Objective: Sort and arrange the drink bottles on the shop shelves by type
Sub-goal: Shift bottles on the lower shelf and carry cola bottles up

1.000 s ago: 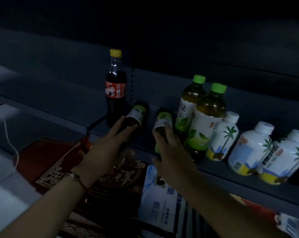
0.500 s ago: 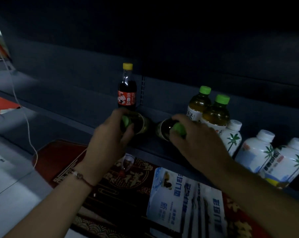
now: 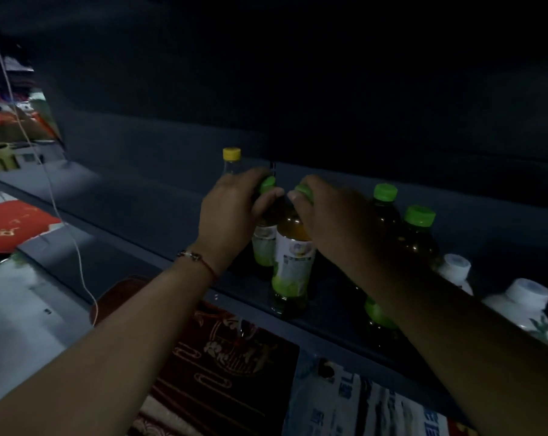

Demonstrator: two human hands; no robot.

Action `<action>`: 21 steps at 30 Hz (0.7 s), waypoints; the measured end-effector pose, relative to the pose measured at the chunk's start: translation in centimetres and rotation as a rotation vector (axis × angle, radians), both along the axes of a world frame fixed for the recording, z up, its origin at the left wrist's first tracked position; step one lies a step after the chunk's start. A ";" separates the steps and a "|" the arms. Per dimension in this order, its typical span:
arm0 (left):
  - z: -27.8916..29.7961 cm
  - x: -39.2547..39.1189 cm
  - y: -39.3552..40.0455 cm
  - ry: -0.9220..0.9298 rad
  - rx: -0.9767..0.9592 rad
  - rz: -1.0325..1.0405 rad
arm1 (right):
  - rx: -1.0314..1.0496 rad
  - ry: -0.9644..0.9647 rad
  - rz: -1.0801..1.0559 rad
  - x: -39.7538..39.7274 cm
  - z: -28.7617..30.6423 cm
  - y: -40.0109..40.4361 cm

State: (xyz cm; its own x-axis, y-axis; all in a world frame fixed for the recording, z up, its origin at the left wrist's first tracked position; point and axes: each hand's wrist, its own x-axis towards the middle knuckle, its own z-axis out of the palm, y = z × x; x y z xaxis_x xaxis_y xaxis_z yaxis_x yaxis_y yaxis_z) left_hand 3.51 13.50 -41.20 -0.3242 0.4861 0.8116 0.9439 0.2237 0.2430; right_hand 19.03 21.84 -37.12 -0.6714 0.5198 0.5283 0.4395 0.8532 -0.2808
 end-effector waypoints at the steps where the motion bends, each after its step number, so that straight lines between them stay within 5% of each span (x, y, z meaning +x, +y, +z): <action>1: 0.0 0.1 0.3 0.000 0.007 0.015 | -0.015 0.014 -0.005 0.0 -0.1 0.3; 6: 0.1 0.0 1.6 0.010 0.030 0.067 | -0.294 0.177 0.074 -0.4 -0.6 1.1; 12: -1.5 0.9 1.6 -0.301 0.002 -0.175 | -0.884 0.437 0.230 -1.3 -4.0 -0.6; 16: -1.8 2.8 -1.1 -0.403 0.122 -0.071 | -1.058 0.454 0.347 -0.6 -5.7 -0.8; 21: -1.8 6.6 -3.6 -0.902 0.206 -0.300 | -1.127 0.348 0.320 1.3 -6.7 -1.8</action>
